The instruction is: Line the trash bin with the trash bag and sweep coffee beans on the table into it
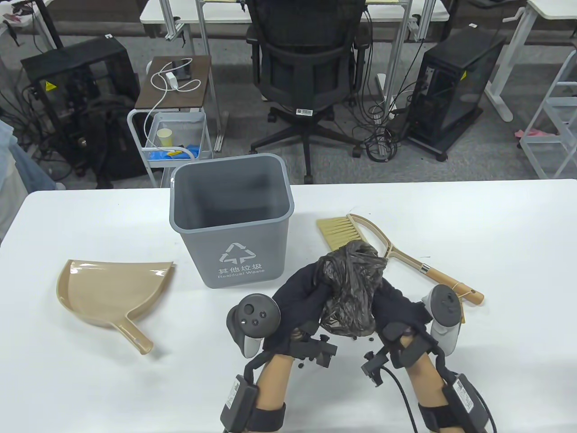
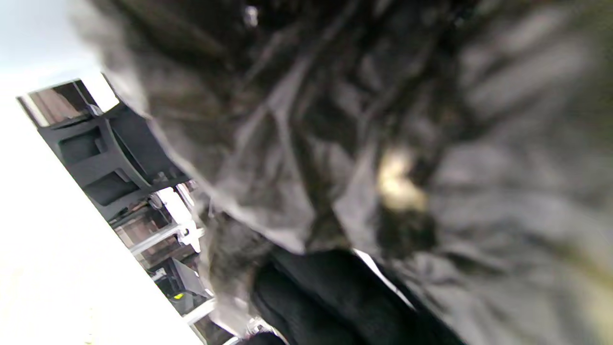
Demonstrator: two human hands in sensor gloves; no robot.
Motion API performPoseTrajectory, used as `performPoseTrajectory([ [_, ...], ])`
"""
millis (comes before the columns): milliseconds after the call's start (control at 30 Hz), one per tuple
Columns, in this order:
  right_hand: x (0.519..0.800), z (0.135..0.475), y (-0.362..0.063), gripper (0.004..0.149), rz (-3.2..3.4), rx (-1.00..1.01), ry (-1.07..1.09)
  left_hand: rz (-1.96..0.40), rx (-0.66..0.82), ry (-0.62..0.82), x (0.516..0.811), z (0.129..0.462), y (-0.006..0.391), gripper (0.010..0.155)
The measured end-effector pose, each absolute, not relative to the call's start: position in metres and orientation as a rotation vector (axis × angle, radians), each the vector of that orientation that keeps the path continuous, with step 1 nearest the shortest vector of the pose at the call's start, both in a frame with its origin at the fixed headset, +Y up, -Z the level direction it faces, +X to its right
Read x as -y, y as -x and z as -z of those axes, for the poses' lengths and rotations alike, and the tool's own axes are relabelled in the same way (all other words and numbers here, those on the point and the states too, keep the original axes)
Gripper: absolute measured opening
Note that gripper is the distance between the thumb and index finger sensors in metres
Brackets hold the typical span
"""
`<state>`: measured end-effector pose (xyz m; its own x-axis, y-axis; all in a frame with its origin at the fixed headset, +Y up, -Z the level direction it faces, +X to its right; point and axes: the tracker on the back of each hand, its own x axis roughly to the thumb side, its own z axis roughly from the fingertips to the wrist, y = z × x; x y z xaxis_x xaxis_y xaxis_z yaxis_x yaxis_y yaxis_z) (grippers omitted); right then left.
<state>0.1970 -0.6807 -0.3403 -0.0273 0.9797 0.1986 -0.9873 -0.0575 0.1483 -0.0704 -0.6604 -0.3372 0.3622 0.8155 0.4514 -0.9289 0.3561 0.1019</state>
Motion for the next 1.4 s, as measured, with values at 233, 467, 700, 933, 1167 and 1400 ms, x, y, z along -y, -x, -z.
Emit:
performPoseTrajectory([
  [233, 0.655, 0.345, -0.285, 0.04, -1.538, 0.267, -0.102, -1.233, 0.249, -0.356, 0.67, 0.345, 0.092, 0.041],
  [467, 0.647, 0.344, -0.327, 0.038, -1.394, 0.291, -0.118, -1.242, 0.211, -0.346, 0.673, 0.348, 0.101, 0.04],
  [700, 0.644, 0.349, -0.308, 0.061, -1.06, 0.091, -0.459, -1.366, 0.273, -0.276, 0.669, 0.345, 0.092, 0.04],
  [933, 0.644, 0.35, -0.282, 0.103, -1.515, -0.049, -0.578, -1.599, 0.299, -0.25, 0.659, 0.337, 0.092, 0.04],
  [1167, 0.651, 0.354, -0.241, 0.103, -1.476, -0.141, -0.657, -1.621, 0.299, -0.235, 0.654, 0.329, 0.08, 0.04],
  [1400, 0.651, 0.346, -0.223, 0.068, -1.35, -0.081, -0.476, -1.335, 0.312, -0.225, 0.661, 0.328, 0.048, 0.041],
])
